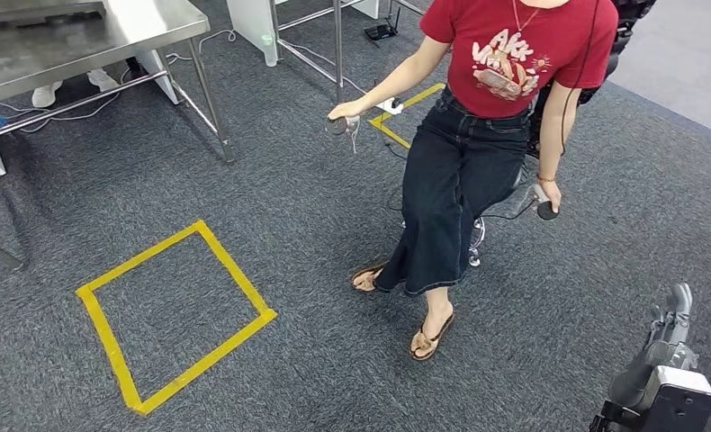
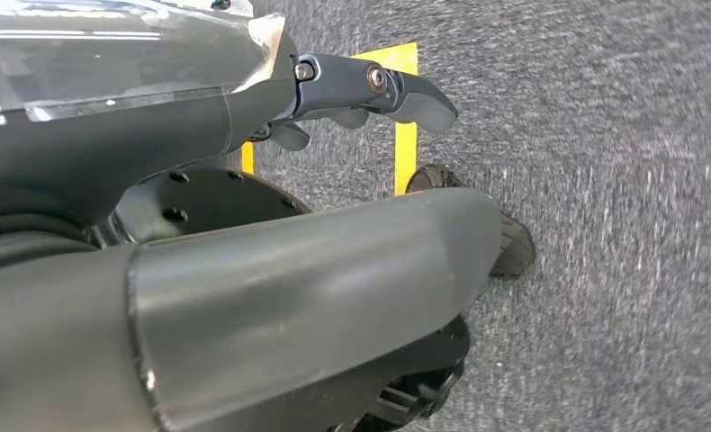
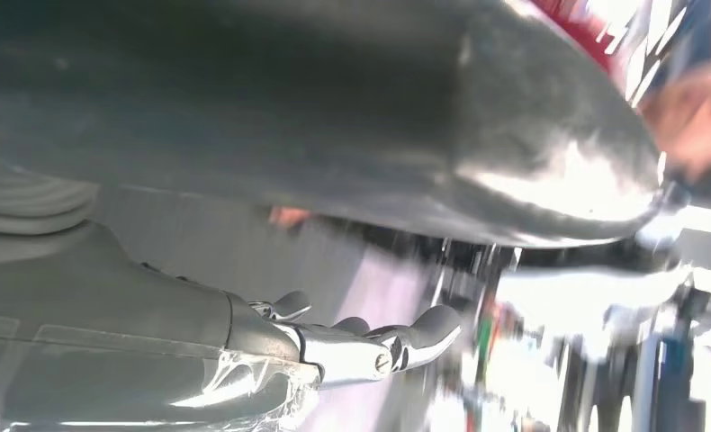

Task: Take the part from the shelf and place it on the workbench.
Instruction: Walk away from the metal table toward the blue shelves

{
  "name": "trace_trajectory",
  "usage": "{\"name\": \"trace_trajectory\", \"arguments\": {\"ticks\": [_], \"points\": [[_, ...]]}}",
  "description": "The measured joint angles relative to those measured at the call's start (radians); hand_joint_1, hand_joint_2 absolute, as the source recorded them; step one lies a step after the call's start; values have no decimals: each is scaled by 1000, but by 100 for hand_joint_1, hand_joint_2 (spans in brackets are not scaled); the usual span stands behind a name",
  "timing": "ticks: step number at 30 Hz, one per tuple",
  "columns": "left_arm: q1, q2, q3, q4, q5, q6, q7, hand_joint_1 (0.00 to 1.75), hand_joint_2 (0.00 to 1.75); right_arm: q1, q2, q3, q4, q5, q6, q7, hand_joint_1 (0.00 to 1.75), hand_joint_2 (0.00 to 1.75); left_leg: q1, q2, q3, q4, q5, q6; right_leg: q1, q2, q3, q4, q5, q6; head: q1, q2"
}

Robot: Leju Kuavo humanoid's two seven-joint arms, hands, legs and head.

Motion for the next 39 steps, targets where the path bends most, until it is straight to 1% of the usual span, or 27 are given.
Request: {"name": "trace_trajectory", "arguments": {"ticks": [1, 2, 3, 4, 6, 7, 8, 10, 12, 13, 14, 15, 17, 19, 21, 22, 23, 25, 27, 28, 29, 31, 32, 34, 36, 37, 39], "points": [[-2, 0, -3, 0, 0, 1, 1, 0, 0, -10, -1, -13, 12, 45, -40, -5, 0, 0, -1, 11, 2, 1, -2, -5, -2, -24, 44, -78, 21, 8, 0, 0], [-3, 1, -6, 0, 2, 2, 3, 0, 0, -25, -4, -27, 37, 96, -88, -11, 0, 0, -3, 22, 3, 3, -5, -11, -1, -44, 82, -143, 39, 10, 0, 0], [-5, 1, -9, 0, 5, 3, 3, 0, 0, -43, -9, -39, 78, 147, -142, -19, 0, 0, -6, 32, 5, 4, -7, -18, 1, -58, 105, -185, 50, 6, -1, 0], [-8, 2, -11, 0, 8, 6, 3, 0, 0, -63, -18, -50, 129, 194, -195, -25, 0, 0, -8, 41, 7, 5, -8, -25, 4, -61, 112, -200, 53, -1, -3, 0], [-13, 2, -13, 0, 17, 12, 4, 0, 0, -106, -44, -70, 269, 269, -295, -19, 0, 0, -4, 57, 11, 5, -10, -36, 4, -36, 107, -199, 60, -17, -5, 0], [-15, 2, -13, -1, 20, 15, 5, 0, 0, -132, -59, -78, 352, 296, -335, -2, 0, 0, 0, 49, 10, 11, -17, -41, 2, -26, 105, -200, 63, -24, -5, 0], [-17, 2, -14, -1, 24, 18, 5, 0, 0, -163, -77, -83, 449, 324, -373, 25, 0, 0, 3, 28, 1, 32, -34, -46, -1, -14, 103, -202, 67, -33, -6, 0], [-15, 2, -15, -1, 29, 20, 8, 0, 0, -221, -112, -86, 653, 383, -433, 103, 0, 0, 7, -32, -47, 139, -101, -51, -3, 7, 99, -202, 73, -46, -8, 0], [-11, 2, -18, -1, 35, 21, 12, 0, 0, -251, -137, -81, 833, 439, -464, 204, 0, 0, 8, -61, -110, 266, -156, -50, 2, 27, 93, -202, 75, -53, -9, 0], [-8, 2, -20, -1, 38, 22, 13, 0, 0, -255, -144, -77, 903, 458, -471, 246, 0, 0, 8, -65, -123, 290, -155, -49, 5, 36, 92, -201, 76, -55, -9, 0], [-7, 2, -22, -1, 40, 22, 14, 0, 0, -256, -149, -73, 963, 472, -476, 274, 0, 0, 8, -68, -117, 273, -133, -45, 7, 47, 91, -201, 77, -55, -9, 0], [-6, 2, -23, -1, 41, 22, 14, 0, 0, -257, -152, -69, 1010, 479, -479, 289, 0, 0, 7, -75, -93, 222, -98, -39, 9, 58, 92, -200, 78, -55, -9, 0], [-5, 6, -25, 0, 41, 22, 14, 0, 0, -265, -156, -62, 1081, 484, -480, 297, 0, 0, 7, -120, -32, 91, -31, -21, 11, 80, 90, -198, 80, -53, -9, 0], [-5, 8, -26, 0, 42, 23, 14, 0, 0, -275, -164, -57, 1129, 486, -480, 302, 0, 0, 3, -155, -2, 23, -13, -10, 8, 101, 80, -197, 85, -44, -8, 0], [-5, 7, -28, 0, 43, 23, 15, 0, 0, -280, -174, -53, 1162, 487, -481, 305, 0, 0, -2, -139, 1, 10, -13, -7, 4, 122, 70, -199, 93, -30, -9, 0], [-5, 7, -29, 0, 43, 24, 15, 0, 0, -280, -178, -52, 1174, 487, -481, 306, 0, 0, -2, -127, 4, 2, -8, -5, 4, 115, 63, -195, 93, -25, -9, 0], [-6, 7, -30, 0, 43, 24, 15, 0, 0, -281, -181, -51, 1185, 487, -481, 308, 0, 0, 0, -113, 8, -7, -3, -2, 5, 95, 51, -177, 84, -23, -8, 0], [-7, 6, -30, 0, 43, 24, 15, 0, 0, -288, -187, -49, 1201, 488, -481, 309, 0, 0, 2, -83, 14, -18, 4, 1, 7, 41, 1, -83, 42, -28, -4, 0], [-5, 5, -30, 0, 43, 24, 15, 0, 0, -293, -192, -48, 1213, 489, -481, 310, 0, 0, 1, -52, 13, -18, 4, 3, 5, 21, -58, 41, -3, -27, -2, 0], [-5, 4, -30, 0, 43, 24, 15, 0, 0, -292, -194, -48, 1217, 489, -481, 310, 0, 0, 1, -38, 12, -18, 3, 2, 1, 18, -72, 72, -10, -21, -2, 0], [-5, 3, -30, 0, 43, 24, 15, 0, 0, -291, -197, -48, 1221, 490, -481, 310, 0, 0, 1, -25, 12, -17, 2, 0, -3, 13, -64, 62, -1, -12, -2, 0], [-6, 2, -30, 0, 43, 24, 15, 0, 0, -292, -201, -48, 1227, 490, -481, 310, 0, 0, 4, -3, 14, -12, -4, -9, -10, -13, 7, -61, 42, 11, -2, 0], [-7, 2, -30, 0, 43, 23, 15, 0, 0, -294, -202, -47, 1229, 490, -481, 310, 0, 0, 2, 7, 14, -7, -9, -17, -9, -31, 45, -125, 59, 16, -1, 0], [-8, 2, -30, 0, 43, 23, 15, 0, 0, -297, -202, -46, 1232, 491, -482, 310, 0, 0, -2, 23, 16, 0, -18, -32, -6, -46, 82, -189, 73, 8, -2, 0], [-10, 3, -30, 0, 43, 23, 15, 0, 0, -295, -202, -46, 1236, 492, -483, 310, 0, 0, -2, 35, 20, -1, -20, -41, -3, -28, 78, -188, 73, -10, -5, 0], [-11, 3, -30, -1, 43, 24, 15, 0, 0, -293, -202, -47, 1239, 492, -483, 310, 0, 0, 2, 32, 21, 2, -25, -45, -5, -19, 76, -188, 74, -17, -5, 0], [-13, 3, -30, -1, 43, 24, 15, 0, 0, -294, -202, -46, 1242, 491, -484, 310, 0, 0, 8, -4, 1, 52, -64, -52, -9, -1, 75, -189, 78, -31, -7, 0]]}}
